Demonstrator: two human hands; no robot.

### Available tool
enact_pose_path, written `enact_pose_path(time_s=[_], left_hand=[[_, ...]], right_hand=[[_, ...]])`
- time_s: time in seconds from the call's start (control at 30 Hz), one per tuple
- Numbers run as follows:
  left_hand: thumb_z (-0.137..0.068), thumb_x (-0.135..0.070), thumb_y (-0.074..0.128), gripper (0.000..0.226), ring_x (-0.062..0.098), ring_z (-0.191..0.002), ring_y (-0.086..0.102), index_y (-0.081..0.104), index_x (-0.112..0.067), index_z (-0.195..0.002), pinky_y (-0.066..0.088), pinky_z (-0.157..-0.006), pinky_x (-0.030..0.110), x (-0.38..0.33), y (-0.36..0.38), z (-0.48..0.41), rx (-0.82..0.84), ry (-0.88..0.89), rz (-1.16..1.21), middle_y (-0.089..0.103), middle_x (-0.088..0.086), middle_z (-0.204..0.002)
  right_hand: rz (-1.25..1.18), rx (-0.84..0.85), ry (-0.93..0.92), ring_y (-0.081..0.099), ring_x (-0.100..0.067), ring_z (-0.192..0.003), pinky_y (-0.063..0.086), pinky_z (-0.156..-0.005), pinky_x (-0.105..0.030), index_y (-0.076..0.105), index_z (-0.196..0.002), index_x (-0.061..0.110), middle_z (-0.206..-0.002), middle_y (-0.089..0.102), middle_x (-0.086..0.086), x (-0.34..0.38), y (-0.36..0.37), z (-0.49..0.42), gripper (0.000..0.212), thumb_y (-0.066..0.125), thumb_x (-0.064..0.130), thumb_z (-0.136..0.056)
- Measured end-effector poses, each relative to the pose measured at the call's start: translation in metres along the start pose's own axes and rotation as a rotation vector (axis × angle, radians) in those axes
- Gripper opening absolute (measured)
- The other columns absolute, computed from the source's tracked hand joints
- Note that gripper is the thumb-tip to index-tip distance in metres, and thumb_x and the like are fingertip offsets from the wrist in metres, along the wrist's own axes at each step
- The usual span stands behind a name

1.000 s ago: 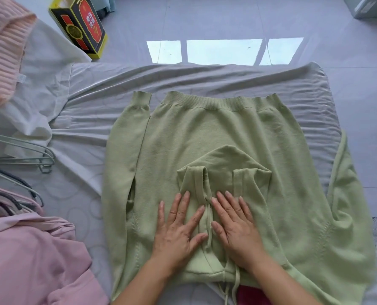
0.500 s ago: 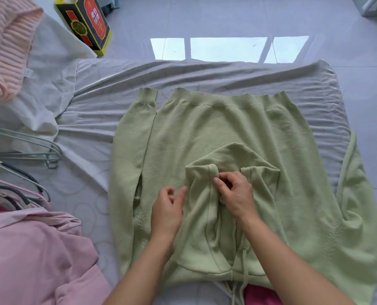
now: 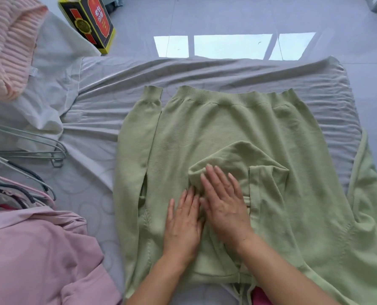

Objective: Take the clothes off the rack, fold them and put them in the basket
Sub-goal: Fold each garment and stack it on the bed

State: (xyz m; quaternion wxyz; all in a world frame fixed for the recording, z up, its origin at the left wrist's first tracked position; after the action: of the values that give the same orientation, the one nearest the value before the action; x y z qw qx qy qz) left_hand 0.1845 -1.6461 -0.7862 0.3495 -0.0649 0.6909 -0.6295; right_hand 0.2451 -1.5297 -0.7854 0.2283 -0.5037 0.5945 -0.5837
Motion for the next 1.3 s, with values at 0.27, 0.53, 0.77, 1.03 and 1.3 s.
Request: enact_pose_path(time_s=[0.27,0.53,0.77,1.03,1.3], left_hand=[[-0.079,-0.043,0.061,0.058,0.032,-0.115,0.042,0.04,-0.012,-0.123,0.036,-0.092,0.042,0.076,-0.083,-0.071,-0.217,-0.522,-0.083,0.046,0.016,-0.128],[-0.086,-0.013,0.064,0.021,0.016,-0.062,0.046,0.053,-0.015,-0.068,0.041,-0.066,0.034,0.101,-0.132,-0.086,-0.39,-0.662,0.875,0.051,0.004,-0.066],[-0.084,-0.024,0.064,0.012,0.013,-0.091,0.059,0.063,-0.012,-0.082,0.045,-0.084,0.023,-0.052,-0.142,-0.088,0.279,0.283,0.692,0.066,0.005,-0.098],[-0.078,-0.065,0.038,0.055,0.013,-0.107,0.047,0.054,-0.025,-0.111,0.035,-0.093,0.018,0.033,-0.069,0.002,0.054,-0.076,0.263,0.051,-0.006,-0.113],[-0.041,-0.1,0.001,0.103,0.02,-0.109,0.058,0.023,-0.045,-0.125,0.045,-0.082,0.032,0.045,-0.047,0.08,0.122,-0.561,0.28,0.044,-0.004,-0.126]], right_hand=[[0.168,0.191,0.072,-0.003,-0.011,-0.145,0.013,-0.113,-0.04,0.022,-0.145,0.017,-0.156,0.015,-0.001,-0.007,0.025,0.01,0.062,0.027,0.049,-0.091],[-0.052,0.296,0.118,-0.007,0.003,-0.141,0.0,-0.114,-0.027,0.032,-0.144,0.023,-0.156,0.015,0.009,-0.006,0.008,0.001,0.073,0.01,0.066,-0.089],[-1.501,0.064,0.821,0.066,-0.005,-0.092,0.048,-0.09,-0.032,0.077,-0.081,0.025,-0.095,0.073,0.003,-0.006,-0.064,-0.035,0.059,0.026,0.05,-0.096],[-1.385,0.029,0.93,0.062,-0.015,-0.087,0.051,-0.071,-0.02,0.06,-0.109,0.016,-0.109,0.065,-0.011,-0.063,-0.087,-0.025,0.079,0.073,0.068,-0.051],[-0.68,0.383,0.733,0.062,-0.025,-0.089,0.049,-0.08,-0.037,0.063,-0.097,0.008,-0.091,0.063,-0.006,-0.032,-0.064,-0.044,0.031,0.076,0.027,-0.075]])
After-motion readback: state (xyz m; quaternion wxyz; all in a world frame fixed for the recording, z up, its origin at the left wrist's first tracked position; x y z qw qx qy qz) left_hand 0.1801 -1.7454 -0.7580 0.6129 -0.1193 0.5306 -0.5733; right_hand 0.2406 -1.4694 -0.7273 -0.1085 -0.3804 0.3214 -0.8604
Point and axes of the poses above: each hand's wrist, its own z-axis away from the middle knuckle, its own y-axis out of the palm, x = y × z, the point moved 1 cm from there along -z, towards the middle knuckle
